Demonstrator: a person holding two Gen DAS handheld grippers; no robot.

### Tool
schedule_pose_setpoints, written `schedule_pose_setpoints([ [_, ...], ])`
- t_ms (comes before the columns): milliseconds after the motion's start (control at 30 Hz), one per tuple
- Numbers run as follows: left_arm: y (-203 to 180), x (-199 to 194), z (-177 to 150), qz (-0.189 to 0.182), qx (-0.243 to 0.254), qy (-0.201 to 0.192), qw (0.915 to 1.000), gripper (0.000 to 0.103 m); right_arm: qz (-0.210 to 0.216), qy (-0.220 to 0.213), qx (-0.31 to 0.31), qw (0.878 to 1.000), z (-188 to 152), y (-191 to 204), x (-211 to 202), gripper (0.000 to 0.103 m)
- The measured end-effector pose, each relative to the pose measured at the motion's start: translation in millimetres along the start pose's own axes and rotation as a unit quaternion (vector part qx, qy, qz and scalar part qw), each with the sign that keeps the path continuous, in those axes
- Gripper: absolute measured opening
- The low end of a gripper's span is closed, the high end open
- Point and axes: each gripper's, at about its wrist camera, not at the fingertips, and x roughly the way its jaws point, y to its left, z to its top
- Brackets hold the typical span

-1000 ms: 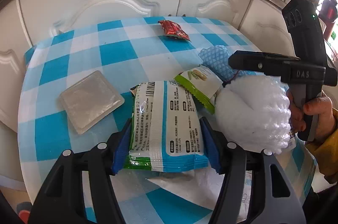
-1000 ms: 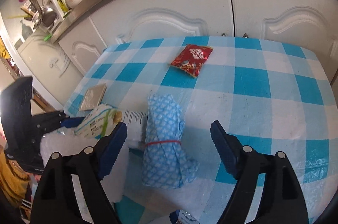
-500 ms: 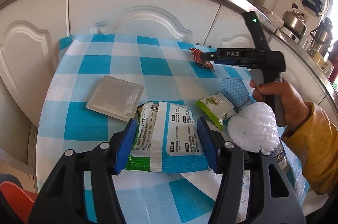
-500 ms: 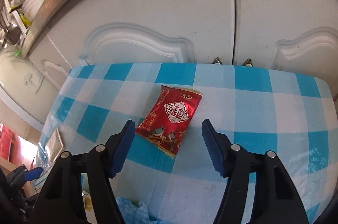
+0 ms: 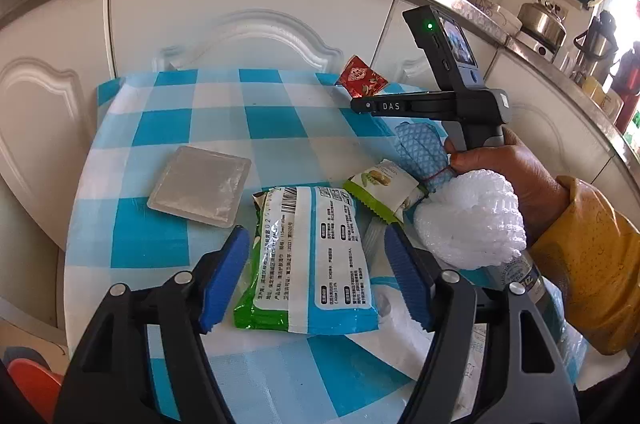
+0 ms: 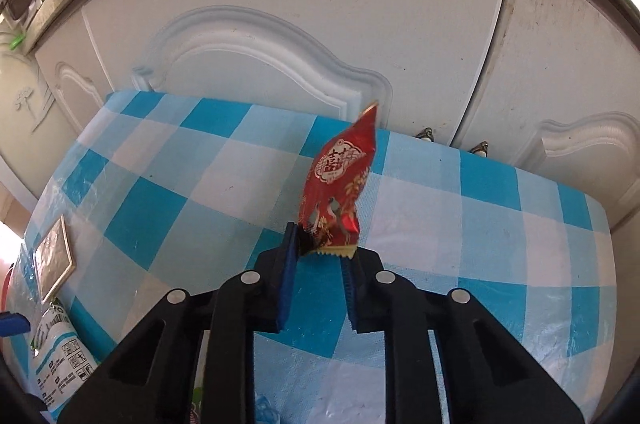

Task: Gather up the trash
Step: 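Grasp the red snack packet with the right gripper while the left gripper holds the wipes packet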

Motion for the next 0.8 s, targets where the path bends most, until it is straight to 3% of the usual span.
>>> schedule_pose_setpoints([
  [100, -3, 11, -1, 0.027, 0.015, 0.026, 0.9992, 0.072, 0.006, -0.002, 0.005, 1.0, -4, -4, -4, 0.017],
  [200, 1, 22, -4, 0.02, 0.001, 0.043, 0.9989, 0.072, 0.016, -0.005, 0.016, 1.0, -11, -9, -10, 0.017],
  [500, -1, 28, 0, 0.035, -0.016, 0.039, 0.9985, 0.054, 0.042, -0.045, 0.046, 0.997, -27, -22, -56, 0.016],
  [800, 4, 11, -8, 0.027, -0.063, 0.025, 0.9973, 0.052, 0.06, -0.083, 0.061, 0.993, -46, -22, -110, 0.016],
])
